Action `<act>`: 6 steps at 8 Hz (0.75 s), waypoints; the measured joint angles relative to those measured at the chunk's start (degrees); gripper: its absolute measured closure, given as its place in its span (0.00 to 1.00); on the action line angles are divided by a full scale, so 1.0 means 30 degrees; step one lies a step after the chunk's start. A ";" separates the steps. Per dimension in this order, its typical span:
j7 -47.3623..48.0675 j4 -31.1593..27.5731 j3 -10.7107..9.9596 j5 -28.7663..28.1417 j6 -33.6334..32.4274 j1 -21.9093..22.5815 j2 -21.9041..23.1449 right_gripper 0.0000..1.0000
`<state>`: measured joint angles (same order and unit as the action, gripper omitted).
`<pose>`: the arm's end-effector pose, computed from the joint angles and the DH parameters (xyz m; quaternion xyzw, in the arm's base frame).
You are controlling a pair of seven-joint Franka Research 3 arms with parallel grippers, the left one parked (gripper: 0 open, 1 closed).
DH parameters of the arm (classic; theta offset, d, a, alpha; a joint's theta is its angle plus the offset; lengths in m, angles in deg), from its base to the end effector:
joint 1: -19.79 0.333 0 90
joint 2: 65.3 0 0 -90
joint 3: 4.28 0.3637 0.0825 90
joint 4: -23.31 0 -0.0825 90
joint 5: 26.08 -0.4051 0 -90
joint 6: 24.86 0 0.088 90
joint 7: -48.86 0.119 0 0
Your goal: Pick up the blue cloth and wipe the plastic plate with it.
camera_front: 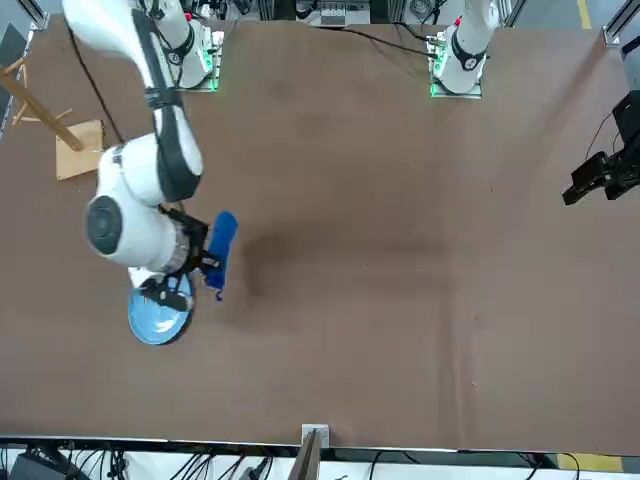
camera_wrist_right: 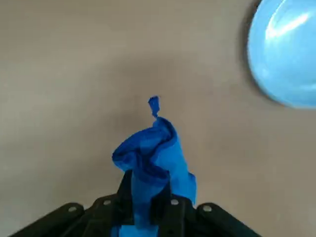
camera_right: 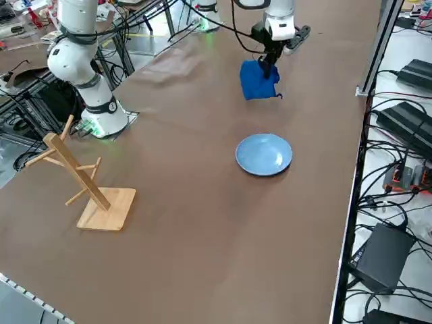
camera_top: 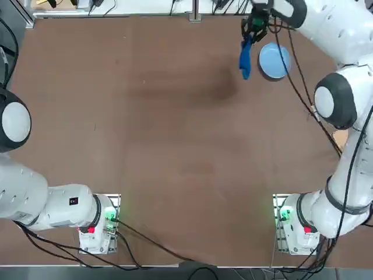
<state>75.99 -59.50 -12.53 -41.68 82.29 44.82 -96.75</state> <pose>0.6926 0.2537 0.3845 -0.9859 0.1289 0.0874 0.0611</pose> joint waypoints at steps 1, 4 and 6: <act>0.0043 -0.1216 -0.0031 -0.0014 0.0649 0.0413 0.0361 0.91; 0.0005 -0.5366 -0.0079 -0.0014 0.3445 0.0932 0.1815 0.91; 0.0065 -0.6991 -0.0090 -0.0031 0.4785 0.1547 0.2043 0.91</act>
<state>76.18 -80.48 -12.80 -41.77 96.65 49.46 -90.62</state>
